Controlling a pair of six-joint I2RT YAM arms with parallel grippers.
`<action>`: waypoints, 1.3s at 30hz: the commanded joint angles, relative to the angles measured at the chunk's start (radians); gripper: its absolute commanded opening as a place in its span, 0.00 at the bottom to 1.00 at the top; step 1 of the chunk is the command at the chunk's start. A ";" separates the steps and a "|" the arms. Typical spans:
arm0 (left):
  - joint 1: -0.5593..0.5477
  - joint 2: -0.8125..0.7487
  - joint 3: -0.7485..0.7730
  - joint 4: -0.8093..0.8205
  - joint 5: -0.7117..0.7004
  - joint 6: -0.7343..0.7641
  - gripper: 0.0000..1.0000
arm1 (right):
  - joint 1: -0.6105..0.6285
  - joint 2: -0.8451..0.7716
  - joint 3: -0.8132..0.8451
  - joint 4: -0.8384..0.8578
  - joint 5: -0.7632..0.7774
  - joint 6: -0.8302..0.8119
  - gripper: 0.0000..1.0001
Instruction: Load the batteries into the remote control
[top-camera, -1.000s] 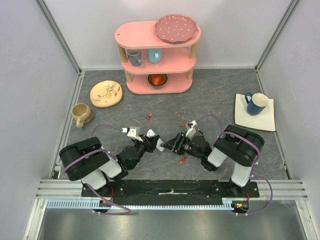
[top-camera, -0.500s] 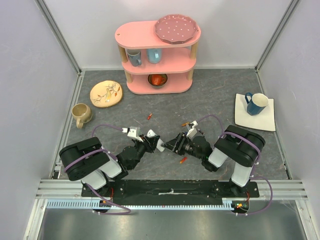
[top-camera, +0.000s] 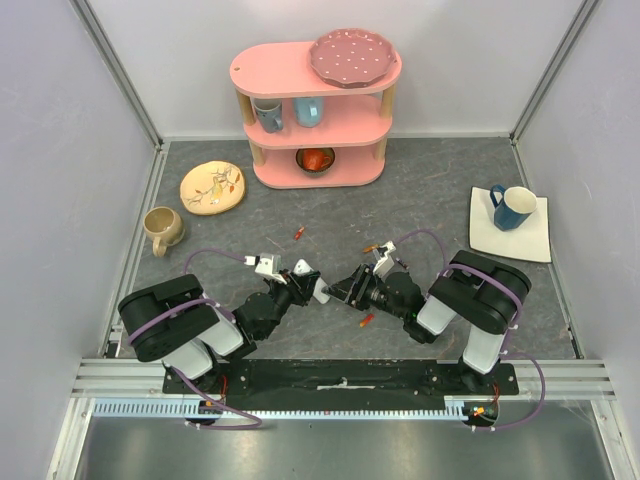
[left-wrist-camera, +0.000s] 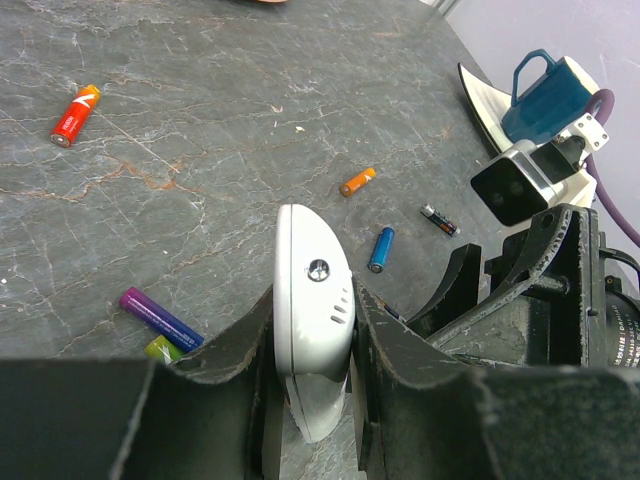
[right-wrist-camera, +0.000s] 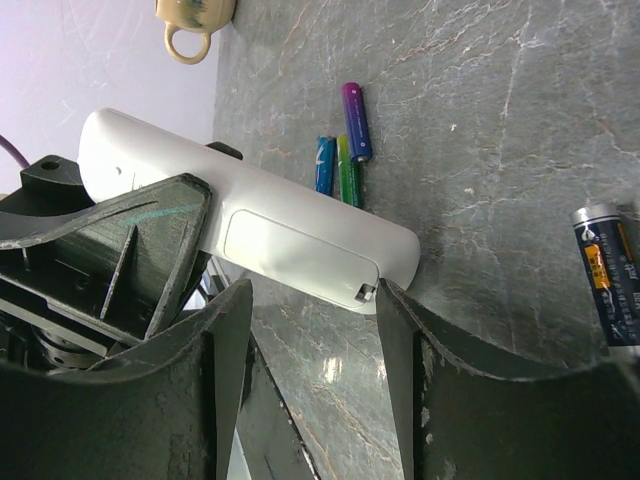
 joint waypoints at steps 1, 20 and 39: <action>-0.013 0.001 -0.012 0.198 -0.012 0.039 0.02 | -0.003 0.014 0.022 0.041 0.005 0.000 0.60; -0.020 0.020 -0.003 0.199 -0.002 0.030 0.02 | 0.002 0.044 0.051 0.055 -0.018 0.016 0.52; -0.034 0.030 0.003 0.199 0.003 0.050 0.02 | 0.004 0.029 0.071 0.047 -0.024 0.018 0.36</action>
